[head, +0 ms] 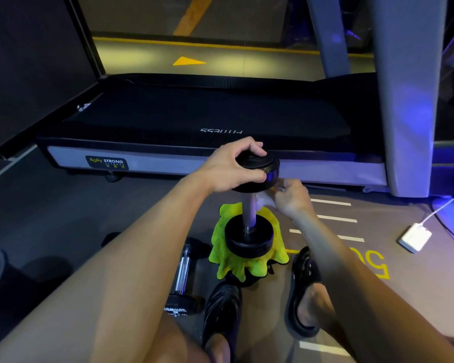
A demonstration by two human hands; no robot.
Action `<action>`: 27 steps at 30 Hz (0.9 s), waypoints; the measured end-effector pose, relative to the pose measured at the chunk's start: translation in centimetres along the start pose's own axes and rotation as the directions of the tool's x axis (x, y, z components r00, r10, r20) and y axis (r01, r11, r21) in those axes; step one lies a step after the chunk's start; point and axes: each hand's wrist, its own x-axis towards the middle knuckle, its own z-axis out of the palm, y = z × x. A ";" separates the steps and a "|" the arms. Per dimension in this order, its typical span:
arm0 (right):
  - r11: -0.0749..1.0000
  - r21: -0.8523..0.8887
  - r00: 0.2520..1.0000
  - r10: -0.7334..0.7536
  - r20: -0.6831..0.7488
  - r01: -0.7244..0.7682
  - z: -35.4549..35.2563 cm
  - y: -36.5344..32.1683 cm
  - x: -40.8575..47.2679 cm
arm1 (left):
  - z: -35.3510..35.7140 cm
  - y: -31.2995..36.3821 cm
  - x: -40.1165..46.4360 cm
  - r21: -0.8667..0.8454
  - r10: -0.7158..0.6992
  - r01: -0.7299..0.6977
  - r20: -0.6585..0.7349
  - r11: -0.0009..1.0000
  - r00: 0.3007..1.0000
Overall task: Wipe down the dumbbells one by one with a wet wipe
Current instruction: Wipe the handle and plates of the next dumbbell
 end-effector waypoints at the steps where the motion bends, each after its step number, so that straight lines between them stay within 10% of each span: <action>1: 0.999 -0.036 1.000 0.002 0.018 -0.001 0.0 0.2 0.1 | 0.0 0.0 0.0 0.005 -0.003 0.003 0.001 1.000 1.000; 8: 0.950 0.258 0.948 0.234 -0.214 -0.176 0.4 0.1 0.6 | 0.1 0.2 0.0 0.016 -0.012 0.012 -0.003 1.000 1.000; 15: 0.540 0.825 0.974 0.220 0.053 -0.167 2.6 -1.3 -6.0 | -0.2 0.0 0.2 0.027 -0.022 0.022 -0.021 0.999 1.000; 20: 0.794 0.575 0.978 -0.119 -0.170 0.196 4.2 -0.4 -7.8 | 0.0 0.0 0.2 0.035 -0.017 0.018 -0.030 0.999 0.999; 27: 0.930 0.212 0.932 -0.239 -0.272 0.301 7.0 -1.7 -4.9 | 0.2 -0.1 0.8 0.034 -0.007 0.010 -0.059 0.999 0.998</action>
